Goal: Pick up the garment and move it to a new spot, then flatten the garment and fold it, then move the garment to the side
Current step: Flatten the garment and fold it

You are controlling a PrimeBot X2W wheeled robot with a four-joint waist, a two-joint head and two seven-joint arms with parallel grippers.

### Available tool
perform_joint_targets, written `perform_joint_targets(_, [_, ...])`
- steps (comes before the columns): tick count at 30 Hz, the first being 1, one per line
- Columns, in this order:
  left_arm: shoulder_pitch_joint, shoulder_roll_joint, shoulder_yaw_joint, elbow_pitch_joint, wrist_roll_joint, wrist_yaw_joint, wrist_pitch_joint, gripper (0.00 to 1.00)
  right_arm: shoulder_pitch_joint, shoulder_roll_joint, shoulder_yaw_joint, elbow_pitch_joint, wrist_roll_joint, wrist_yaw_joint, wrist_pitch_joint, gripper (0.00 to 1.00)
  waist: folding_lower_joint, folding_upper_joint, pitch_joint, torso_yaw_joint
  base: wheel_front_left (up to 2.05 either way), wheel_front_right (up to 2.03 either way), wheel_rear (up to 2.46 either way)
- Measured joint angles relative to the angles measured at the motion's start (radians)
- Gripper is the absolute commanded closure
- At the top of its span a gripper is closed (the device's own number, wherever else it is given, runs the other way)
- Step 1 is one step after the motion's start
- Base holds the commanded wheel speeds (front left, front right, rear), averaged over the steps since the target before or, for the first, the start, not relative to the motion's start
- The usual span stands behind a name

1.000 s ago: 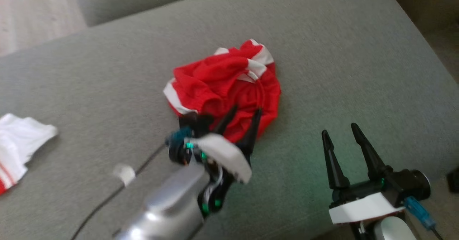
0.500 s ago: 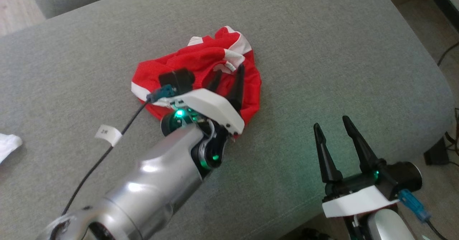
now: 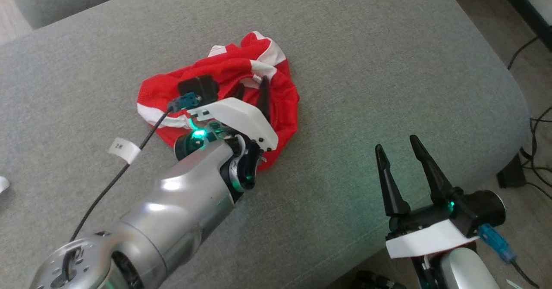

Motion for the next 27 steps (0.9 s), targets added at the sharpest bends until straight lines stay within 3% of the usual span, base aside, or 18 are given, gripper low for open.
perform_joint_targets(2, [-0.003,0.0,-0.011,0.011,-0.011,0.0,-0.005,0.51,0.0,0.0,0.0,0.0,0.001,0.0,0.0,0.0,0.0,0.0,0.0,-0.004,0.0,0.0,0.0])
perform_joint_targets(3, [-0.003,0.0,-0.011,0.011,-0.011,0.0,-0.005,0.62,0.0,0.0,0.0,0.0,0.001,0.0,0.0,0.0,0.0,0.0,0.0,-0.004,0.0,0.0,0.0])
perform_joint_targets(5, [-0.003,0.0,-0.017,0.021,-0.016,-0.001,-0.006,1.0,0.0,0.0,0.0,0.0,0.009,0.0,0.0,0.0,0.0,0.0,-0.001,-0.006,0.0,0.0,0.0])
perform_joint_targets(7, [-0.003,0.0,-0.02,0.029,-0.024,-0.006,-0.013,1.0,0.0,0.0,0.0,0.0,0.009,0.0,0.0,0.0,0.0,0.0,-0.002,-0.008,0.0,0.0,0.0])
perform_joint_targets(18, [-0.016,0.001,-0.046,0.007,-0.029,-0.135,-0.013,1.0,0.005,0.0,-0.003,0.006,0.007,0.0,0.0,0.0,0.0,0.0,-0.047,-0.002,0.0,0.0,0.0])
perform_joint_targets(24, [-0.093,0.0,-0.048,-0.051,-0.031,-0.197,-0.023,1.0,0.017,0.0,-0.002,0.002,-0.006,0.0,0.0,0.0,-0.0001,0.0,-0.103,0.004,0.0,0.0,0.0])
perform_joint_targets(27, [-0.168,-0.001,-0.046,-0.076,-0.055,-0.249,-0.022,1.0,0.03,0.0,0.006,-0.014,-0.02,0.0,0.0,0.0,0.0,0.0,-0.147,0.005,0.0,0.0,0.0])
